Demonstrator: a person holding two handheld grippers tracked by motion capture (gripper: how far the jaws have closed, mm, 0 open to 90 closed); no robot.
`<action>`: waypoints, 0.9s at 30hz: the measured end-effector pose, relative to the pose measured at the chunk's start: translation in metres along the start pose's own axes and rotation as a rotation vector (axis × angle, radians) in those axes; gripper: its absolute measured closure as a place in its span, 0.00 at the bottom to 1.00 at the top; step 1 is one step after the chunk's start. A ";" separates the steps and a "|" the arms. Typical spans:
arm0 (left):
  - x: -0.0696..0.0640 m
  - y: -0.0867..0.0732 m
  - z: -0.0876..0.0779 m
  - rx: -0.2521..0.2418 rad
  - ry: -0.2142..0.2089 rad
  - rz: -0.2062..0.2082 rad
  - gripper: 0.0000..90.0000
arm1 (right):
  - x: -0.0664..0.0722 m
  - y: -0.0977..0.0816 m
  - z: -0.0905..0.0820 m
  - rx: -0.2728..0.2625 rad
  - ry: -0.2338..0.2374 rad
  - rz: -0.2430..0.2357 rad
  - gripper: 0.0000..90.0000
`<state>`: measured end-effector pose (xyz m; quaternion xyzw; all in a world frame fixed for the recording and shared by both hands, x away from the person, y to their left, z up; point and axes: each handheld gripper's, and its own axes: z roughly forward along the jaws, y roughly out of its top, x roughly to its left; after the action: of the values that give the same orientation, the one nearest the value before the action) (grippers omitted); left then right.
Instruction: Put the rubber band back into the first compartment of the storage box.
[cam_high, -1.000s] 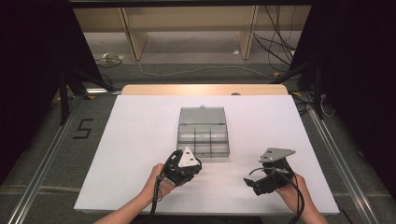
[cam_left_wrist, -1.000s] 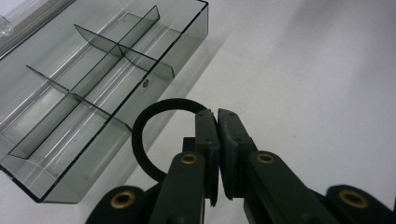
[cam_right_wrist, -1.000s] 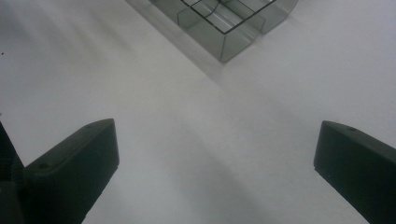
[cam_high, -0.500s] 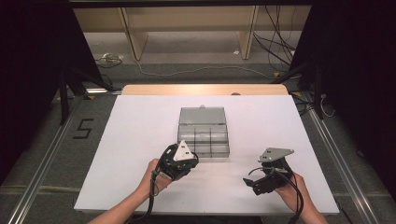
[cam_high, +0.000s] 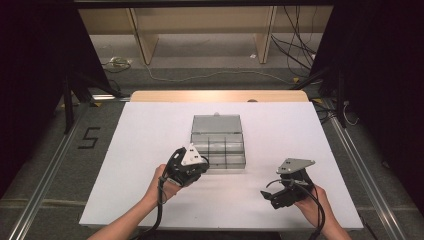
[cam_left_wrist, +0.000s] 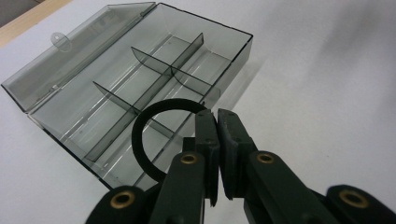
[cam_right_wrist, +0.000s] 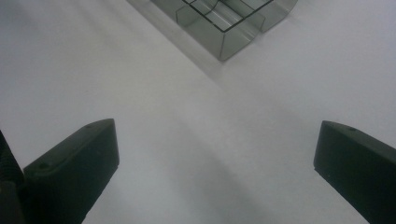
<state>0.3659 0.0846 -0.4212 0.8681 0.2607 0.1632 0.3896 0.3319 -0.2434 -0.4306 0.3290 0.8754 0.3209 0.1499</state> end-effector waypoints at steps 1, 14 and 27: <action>0.001 0.001 0.000 -0.003 0.003 -0.001 0.96 | 0.000 0.000 0.000 -0.002 0.000 0.000 0.01; 0.018 0.009 0.007 0.002 0.043 -0.012 0.96 | 0.000 0.001 0.000 -0.007 -0.002 -0.002 0.01; 0.036 0.015 0.013 -0.008 0.093 -0.037 0.96 | 0.000 0.002 0.001 0.000 -0.005 -0.006 0.01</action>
<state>0.4060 0.0895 -0.4150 0.8531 0.2939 0.1973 0.3833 0.3334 -0.2419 -0.4302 0.3271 0.8760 0.3197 0.1532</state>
